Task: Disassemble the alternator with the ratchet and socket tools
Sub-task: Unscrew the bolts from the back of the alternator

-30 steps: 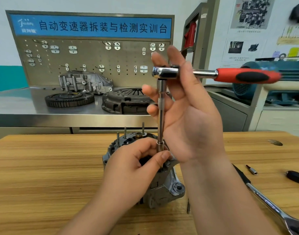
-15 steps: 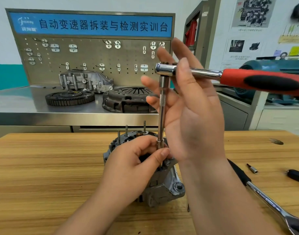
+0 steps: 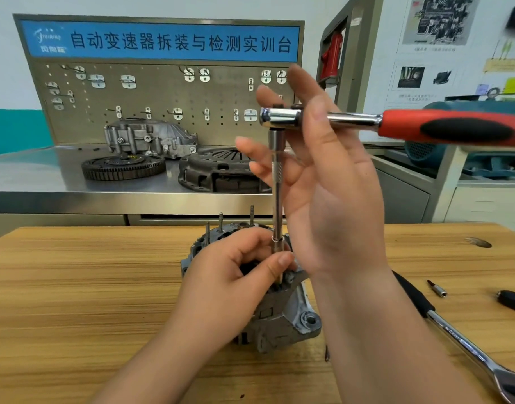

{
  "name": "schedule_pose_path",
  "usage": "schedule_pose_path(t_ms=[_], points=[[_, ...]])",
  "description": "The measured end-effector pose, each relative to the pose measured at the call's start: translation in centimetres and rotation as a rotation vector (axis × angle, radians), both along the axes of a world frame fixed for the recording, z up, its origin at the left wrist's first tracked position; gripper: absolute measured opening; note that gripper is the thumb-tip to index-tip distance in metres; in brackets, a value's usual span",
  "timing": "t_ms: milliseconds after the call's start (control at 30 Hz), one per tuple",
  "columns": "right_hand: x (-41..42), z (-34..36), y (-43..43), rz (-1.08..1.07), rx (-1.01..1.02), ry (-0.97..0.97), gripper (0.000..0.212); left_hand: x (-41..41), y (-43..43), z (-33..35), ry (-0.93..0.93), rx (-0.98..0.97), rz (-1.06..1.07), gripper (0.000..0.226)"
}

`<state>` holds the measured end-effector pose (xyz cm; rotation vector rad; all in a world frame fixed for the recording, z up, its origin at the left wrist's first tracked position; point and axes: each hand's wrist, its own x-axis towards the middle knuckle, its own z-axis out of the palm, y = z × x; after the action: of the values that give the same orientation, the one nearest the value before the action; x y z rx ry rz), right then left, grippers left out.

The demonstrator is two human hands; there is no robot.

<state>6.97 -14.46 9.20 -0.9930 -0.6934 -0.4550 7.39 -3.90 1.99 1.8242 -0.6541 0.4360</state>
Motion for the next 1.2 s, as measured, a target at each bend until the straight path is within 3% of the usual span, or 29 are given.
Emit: schedule_pose_path(t_ms=[67, 200, 367, 533, 767, 867, 967, 1067, 1200], points=[[0.2, 0.0, -0.3, 0.063, -0.007, 0.07, 0.033, 0.0, 0.1, 0.0, -0.022, 0.033, -0.005, 0.016], [0.5, -0.1, -0.8, 0.109, -0.044, 0.139, 0.048, -0.1, 0.2, 0.3, -0.022, 0.072, -0.037, 0.011], [0.2, 0.0, -0.2, -0.042, -0.054, 0.006, 0.025, -0.3, 0.1, 0.4, 0.008, -0.01, -0.037, 0.022], [0.1, 0.1, -0.5, -0.002, -0.056, -0.022, 0.022, 0.0, 0.1, 0.3, 0.028, -0.033, -0.042, 0.006], [0.7, -0.3, -1.0, 0.09, -0.024, 0.146, 0.045, 0.2, 0.3, 0.0, 0.031, 0.057, -0.062, 0.018], [0.6, -0.3, -0.7, 0.019, -0.03, 0.077, 0.034, 0.3, 0.2, 0.1, 0.047, 0.031, -0.025, 0.005], [0.3, -0.2, -0.3, -0.129, -0.099, -0.058, 0.021, 0.3, 0.2, 0.1, 0.079, -0.001, 0.017, 0.011], [0.1, -0.3, -0.2, -0.172, -0.14, -0.173, 0.022, 0.2, 0.2, 0.1, 0.093, -0.008, 0.025, 0.01], [0.2, 0.0, 0.0, -0.069, -0.078, 0.025, 0.028, 0.2, 0.2, 0.1, 0.089, -0.035, 0.02, 0.013]])
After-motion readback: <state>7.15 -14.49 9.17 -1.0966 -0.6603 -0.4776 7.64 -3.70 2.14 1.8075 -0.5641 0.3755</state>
